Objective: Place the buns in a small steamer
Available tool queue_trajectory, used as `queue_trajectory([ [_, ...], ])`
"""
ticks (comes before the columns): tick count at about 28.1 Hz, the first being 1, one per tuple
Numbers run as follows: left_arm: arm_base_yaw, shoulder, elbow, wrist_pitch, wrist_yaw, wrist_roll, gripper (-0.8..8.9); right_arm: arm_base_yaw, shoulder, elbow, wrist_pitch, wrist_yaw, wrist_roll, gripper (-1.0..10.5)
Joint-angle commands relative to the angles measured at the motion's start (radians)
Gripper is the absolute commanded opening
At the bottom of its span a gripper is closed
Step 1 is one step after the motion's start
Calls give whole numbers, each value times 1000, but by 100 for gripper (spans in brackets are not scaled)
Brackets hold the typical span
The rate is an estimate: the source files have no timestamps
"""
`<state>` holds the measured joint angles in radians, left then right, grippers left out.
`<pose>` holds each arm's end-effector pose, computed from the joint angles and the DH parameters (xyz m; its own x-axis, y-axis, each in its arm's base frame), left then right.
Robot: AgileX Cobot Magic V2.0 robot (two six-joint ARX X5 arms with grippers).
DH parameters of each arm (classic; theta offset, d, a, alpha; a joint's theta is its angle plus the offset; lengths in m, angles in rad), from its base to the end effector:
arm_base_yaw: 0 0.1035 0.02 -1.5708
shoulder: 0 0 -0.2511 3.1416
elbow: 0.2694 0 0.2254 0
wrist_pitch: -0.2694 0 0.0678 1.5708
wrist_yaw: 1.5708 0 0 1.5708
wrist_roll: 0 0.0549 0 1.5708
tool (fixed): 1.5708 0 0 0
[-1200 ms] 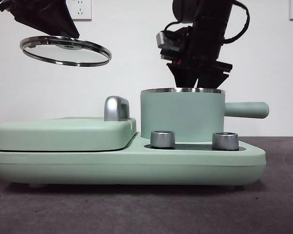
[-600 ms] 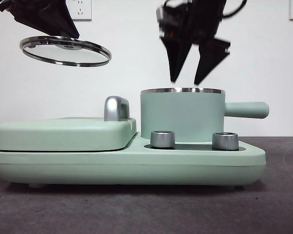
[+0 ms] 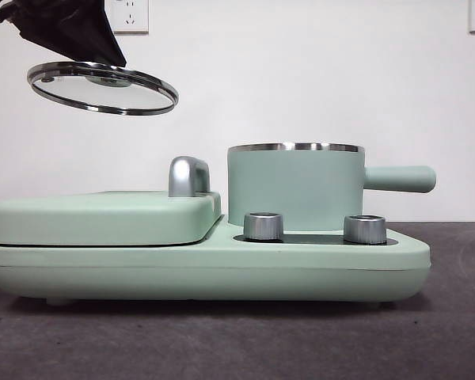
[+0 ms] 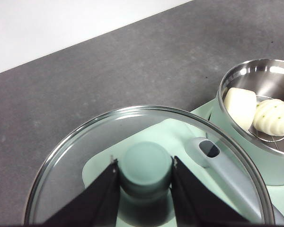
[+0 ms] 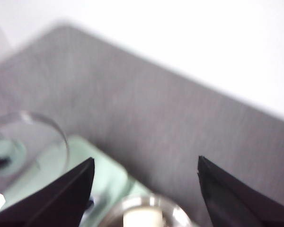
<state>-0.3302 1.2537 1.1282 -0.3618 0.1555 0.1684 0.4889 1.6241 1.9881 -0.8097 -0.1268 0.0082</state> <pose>0.2551 -0.0964 0.3173 0.7756 -0.4296 -0.4626 0.5177 0.8522 0.0766 0.2840 0.1589 0.4350 0.7308 0.5320 -0.4276 -0.5635 0.8238 0.0619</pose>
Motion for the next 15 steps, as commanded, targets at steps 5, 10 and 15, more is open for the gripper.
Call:
queue_trajectory([
  [5, -3, 2, 18, 40, 2, 2, 14, 14, -111, -145, 168, 3, 18, 347],
  [10, -3, 2, 18, 40, 2, 2, 14, 21, -262, -396, 340, 5, 18, 347],
  [15, -4, 2, 18, 40, 2, 2, 14, 40, -441, -689, 488, 33, 19, 338],
])
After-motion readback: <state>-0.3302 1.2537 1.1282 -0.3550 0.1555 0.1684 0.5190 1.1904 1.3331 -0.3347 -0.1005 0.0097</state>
